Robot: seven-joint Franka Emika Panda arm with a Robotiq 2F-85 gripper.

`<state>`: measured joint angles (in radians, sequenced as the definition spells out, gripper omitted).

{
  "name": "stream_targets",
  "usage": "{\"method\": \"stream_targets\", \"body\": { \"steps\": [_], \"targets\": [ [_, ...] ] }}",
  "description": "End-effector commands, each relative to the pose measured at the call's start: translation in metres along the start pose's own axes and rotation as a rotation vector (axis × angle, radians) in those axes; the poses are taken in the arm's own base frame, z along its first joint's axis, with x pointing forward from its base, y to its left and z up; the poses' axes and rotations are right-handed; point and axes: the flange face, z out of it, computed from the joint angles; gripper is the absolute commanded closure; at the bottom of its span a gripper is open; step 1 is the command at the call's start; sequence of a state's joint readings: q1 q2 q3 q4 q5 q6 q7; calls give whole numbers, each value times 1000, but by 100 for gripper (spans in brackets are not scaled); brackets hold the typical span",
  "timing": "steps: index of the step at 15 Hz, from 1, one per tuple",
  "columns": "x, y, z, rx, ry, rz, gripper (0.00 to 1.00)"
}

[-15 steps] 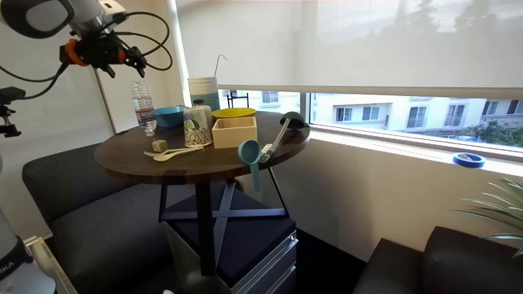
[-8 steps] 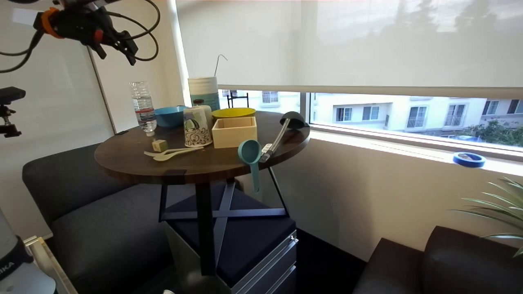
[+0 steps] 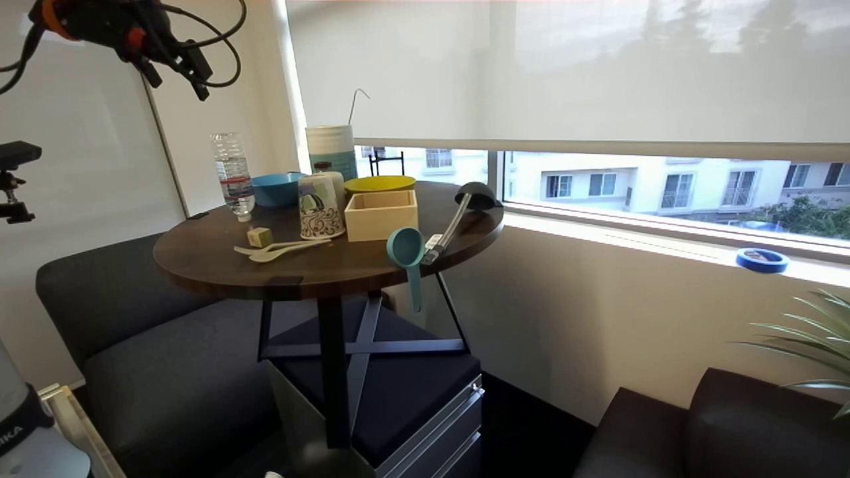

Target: Turn the water bottle upside down

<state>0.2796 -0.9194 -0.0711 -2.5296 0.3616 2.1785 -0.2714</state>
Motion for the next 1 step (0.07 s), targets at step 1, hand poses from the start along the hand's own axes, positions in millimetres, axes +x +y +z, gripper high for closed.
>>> {"method": "stream_targets", "body": {
  "steps": [1],
  "targets": [
    [0,0,-1,-1,-1,1,0]
  ]
}}
